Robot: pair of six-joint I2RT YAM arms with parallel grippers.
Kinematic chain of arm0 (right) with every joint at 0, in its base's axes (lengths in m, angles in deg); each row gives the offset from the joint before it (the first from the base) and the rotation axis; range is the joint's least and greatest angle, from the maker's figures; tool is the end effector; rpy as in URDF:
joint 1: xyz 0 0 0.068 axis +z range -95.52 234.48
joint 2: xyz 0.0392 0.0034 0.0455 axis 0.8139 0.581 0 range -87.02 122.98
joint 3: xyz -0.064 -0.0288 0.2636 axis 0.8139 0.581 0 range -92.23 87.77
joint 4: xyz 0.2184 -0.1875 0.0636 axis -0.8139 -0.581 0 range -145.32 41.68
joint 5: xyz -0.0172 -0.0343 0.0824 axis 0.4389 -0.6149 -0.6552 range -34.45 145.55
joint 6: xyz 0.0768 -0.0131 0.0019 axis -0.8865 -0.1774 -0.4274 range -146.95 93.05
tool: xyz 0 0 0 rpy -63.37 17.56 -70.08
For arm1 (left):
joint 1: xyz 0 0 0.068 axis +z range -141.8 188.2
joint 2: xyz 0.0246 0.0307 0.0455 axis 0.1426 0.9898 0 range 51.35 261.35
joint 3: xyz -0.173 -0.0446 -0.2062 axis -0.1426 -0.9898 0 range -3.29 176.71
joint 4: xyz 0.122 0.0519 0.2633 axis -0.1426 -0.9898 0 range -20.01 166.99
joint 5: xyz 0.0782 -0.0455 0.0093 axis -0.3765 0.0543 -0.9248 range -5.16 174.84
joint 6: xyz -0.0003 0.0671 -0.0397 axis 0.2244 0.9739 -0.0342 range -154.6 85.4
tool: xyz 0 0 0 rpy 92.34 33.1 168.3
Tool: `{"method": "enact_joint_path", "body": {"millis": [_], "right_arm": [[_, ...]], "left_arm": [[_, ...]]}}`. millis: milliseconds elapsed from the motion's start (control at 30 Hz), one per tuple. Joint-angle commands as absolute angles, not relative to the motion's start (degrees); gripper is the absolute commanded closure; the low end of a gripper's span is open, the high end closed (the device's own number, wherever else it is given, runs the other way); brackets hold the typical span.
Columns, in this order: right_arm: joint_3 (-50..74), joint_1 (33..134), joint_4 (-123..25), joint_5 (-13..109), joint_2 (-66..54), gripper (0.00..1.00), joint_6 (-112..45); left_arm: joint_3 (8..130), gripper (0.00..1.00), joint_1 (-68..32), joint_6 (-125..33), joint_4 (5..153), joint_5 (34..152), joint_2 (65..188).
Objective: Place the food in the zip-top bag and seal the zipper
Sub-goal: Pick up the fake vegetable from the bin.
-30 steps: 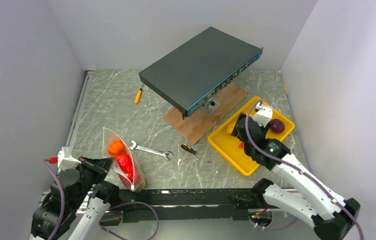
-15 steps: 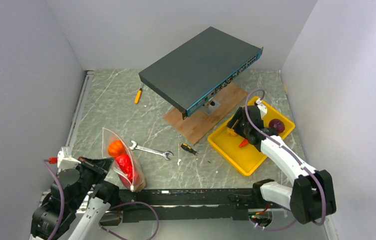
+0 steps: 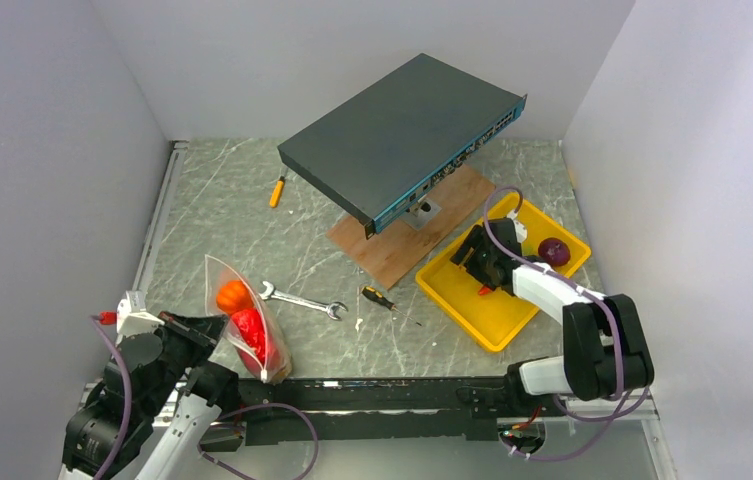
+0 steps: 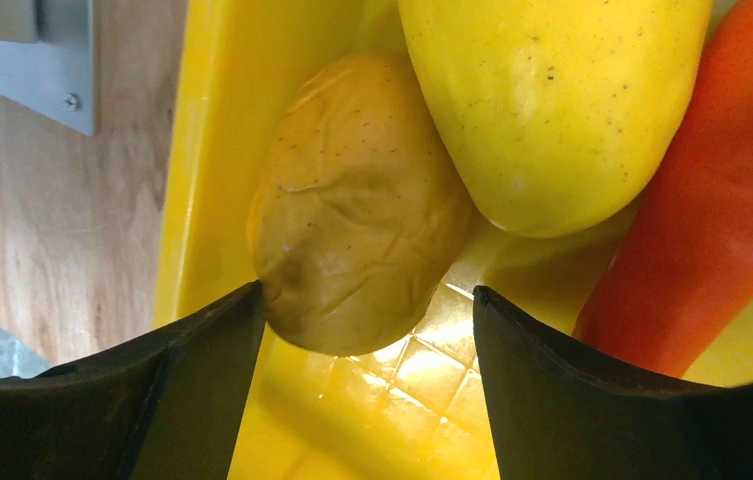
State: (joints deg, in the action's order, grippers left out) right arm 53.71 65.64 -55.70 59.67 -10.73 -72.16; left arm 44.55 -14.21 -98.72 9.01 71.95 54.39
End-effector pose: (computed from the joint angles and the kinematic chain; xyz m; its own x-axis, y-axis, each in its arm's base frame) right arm 0.2915 0.0526 0.1189 -0.6310 0.5970 -0.4954 0.4265 0.8004 0.4213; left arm 0.0434 -0.0018 0.3128 -0.3227 -0.8156 -0.4803 -0.2480 0.5626 -0.7887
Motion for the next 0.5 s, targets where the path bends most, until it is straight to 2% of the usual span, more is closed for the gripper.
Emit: {"method": "enact_joint_path", "body": {"millis": [0,467], "right_arm": [[52.1,65.2,-51.41,58.64,-8.62,0.22,-70.84],[52.45,65.16,-51.01,63.49,-10.61,0.22,-69.03]], "left_arm": [[44.95,1.0,-14.21,-98.12,10.31,72.45,55.75],[43.48,1.0,-14.17,-98.49,11.08,73.49,55.49]]}}
